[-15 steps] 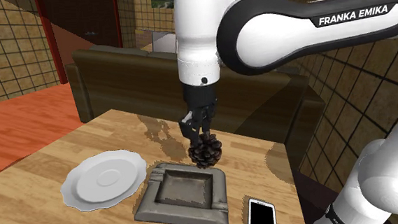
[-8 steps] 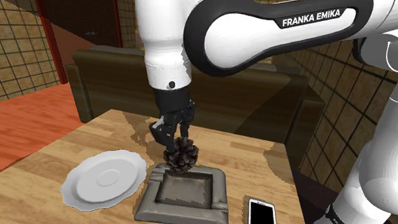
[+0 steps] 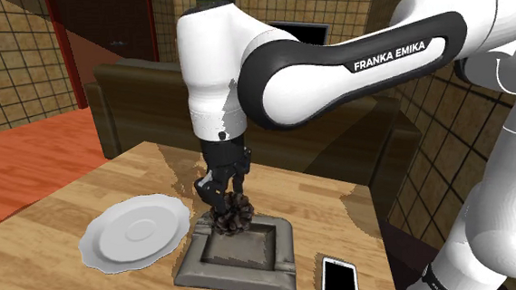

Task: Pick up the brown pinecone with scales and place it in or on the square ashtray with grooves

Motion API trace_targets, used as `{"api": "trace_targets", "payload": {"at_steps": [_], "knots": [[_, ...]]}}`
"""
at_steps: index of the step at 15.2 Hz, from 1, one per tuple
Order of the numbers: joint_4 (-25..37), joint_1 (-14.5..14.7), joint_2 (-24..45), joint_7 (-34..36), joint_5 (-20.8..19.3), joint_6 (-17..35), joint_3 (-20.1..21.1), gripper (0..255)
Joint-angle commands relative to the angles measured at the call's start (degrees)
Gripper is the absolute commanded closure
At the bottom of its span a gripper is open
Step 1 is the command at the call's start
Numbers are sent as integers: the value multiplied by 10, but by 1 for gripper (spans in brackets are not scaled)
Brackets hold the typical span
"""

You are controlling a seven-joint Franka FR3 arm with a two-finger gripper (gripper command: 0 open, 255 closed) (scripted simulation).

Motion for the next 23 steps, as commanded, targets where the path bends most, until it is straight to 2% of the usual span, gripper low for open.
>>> {"api": "trace_targets", "payload": {"at_steps": [1, 7, 15, 16, 21, 23], "knots": [[-13, 0, 4, 4, -3, 16, 0, 255], [-48, 2, 16, 15, -14, 59, -2, 255], [-48, 2, 16, 15, -14, 59, -2, 255], [-48, 2, 16, 15, -14, 59, -2, 0], [-48, 2, 16, 15, -14, 59, -2, 0], [-15, 4, 11, 10, -8, 22, 1, 0]]}}
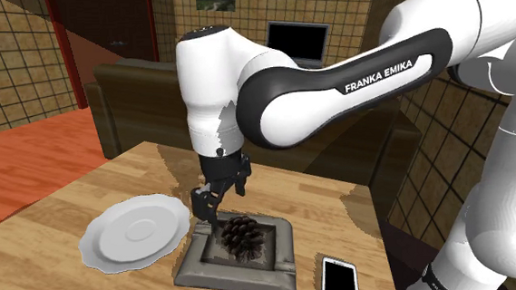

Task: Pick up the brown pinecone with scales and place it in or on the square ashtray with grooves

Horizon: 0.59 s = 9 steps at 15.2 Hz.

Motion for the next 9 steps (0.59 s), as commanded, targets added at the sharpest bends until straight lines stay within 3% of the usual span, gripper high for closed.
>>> {"api": "trace_targets", "payload": {"at_steps": [1, 9], "knots": [[26, 1, -7, -4, 6, -32, 2, 0], [41, 2, -7, -5, 7, -47, 3, 0]]}}
